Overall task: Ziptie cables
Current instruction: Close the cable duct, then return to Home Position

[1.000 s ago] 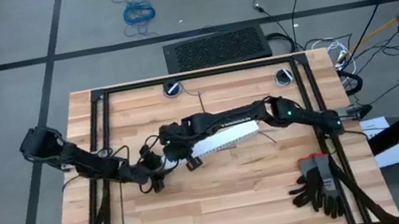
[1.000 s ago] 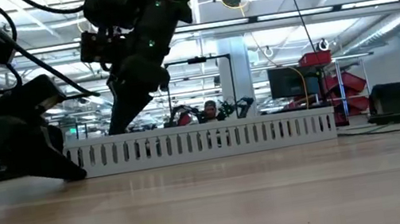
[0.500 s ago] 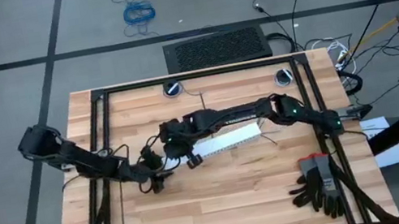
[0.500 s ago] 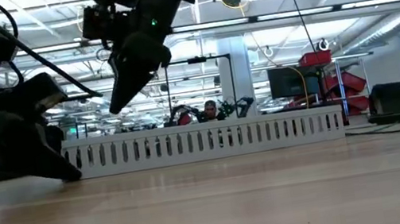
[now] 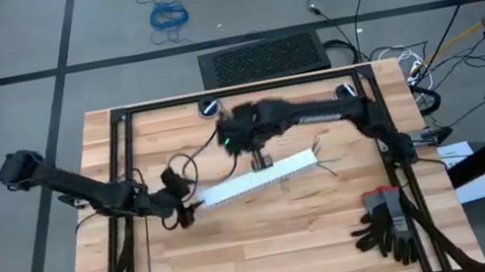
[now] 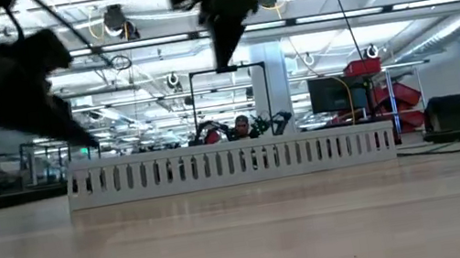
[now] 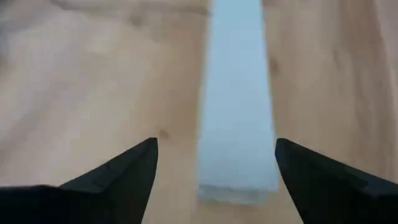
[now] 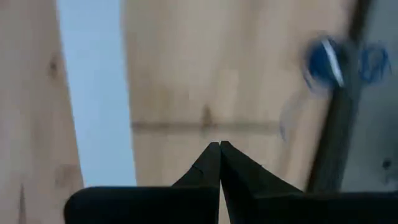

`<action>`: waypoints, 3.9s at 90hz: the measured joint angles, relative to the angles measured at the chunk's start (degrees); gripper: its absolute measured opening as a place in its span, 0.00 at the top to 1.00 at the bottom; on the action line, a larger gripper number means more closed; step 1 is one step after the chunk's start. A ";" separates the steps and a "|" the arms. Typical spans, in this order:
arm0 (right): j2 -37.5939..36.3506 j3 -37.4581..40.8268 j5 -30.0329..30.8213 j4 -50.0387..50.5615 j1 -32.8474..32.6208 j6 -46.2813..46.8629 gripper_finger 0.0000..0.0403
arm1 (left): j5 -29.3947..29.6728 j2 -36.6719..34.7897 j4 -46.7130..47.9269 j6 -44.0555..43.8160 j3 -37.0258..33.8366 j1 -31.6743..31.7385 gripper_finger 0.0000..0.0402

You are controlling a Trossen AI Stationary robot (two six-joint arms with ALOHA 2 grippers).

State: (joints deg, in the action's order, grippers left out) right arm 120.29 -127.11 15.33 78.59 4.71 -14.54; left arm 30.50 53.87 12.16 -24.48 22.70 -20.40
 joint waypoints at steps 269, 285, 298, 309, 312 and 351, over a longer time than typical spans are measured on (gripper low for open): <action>-108.67 126.33 -1.86 -98.45 -5.55 18.33 0.75 | 8.77 -53.88 -2.82 14.42 -18.43 -5.25 0.25; -108.65 126.33 -1.86 -98.45 -5.55 18.33 0.75 | 8.77 -53.88 -2.81 14.41 -18.43 -5.25 0.25; -108.65 126.33 -1.88 -98.45 -5.55 18.33 0.75 | 8.77 -53.88 -2.80 14.43 -18.43 -5.25 0.25; -108.65 126.33 -1.89 -98.45 -5.55 18.33 0.75 | 8.77 -53.88 -2.80 14.41 -18.43 -5.25 0.25; -108.65 126.33 -1.90 -98.44 -5.56 18.33 0.75 | 8.77 -53.88 -2.80 14.41 -18.43 -5.25 0.25; -108.65 126.33 -1.90 -98.43 -5.56 18.34 0.75 | 8.78 -53.88 -2.80 14.41 -18.43 -5.25 0.25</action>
State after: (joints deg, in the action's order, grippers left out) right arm 11.64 -0.78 13.43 -19.85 -0.85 3.80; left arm 39.28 -0.01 9.37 -10.07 4.27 -25.65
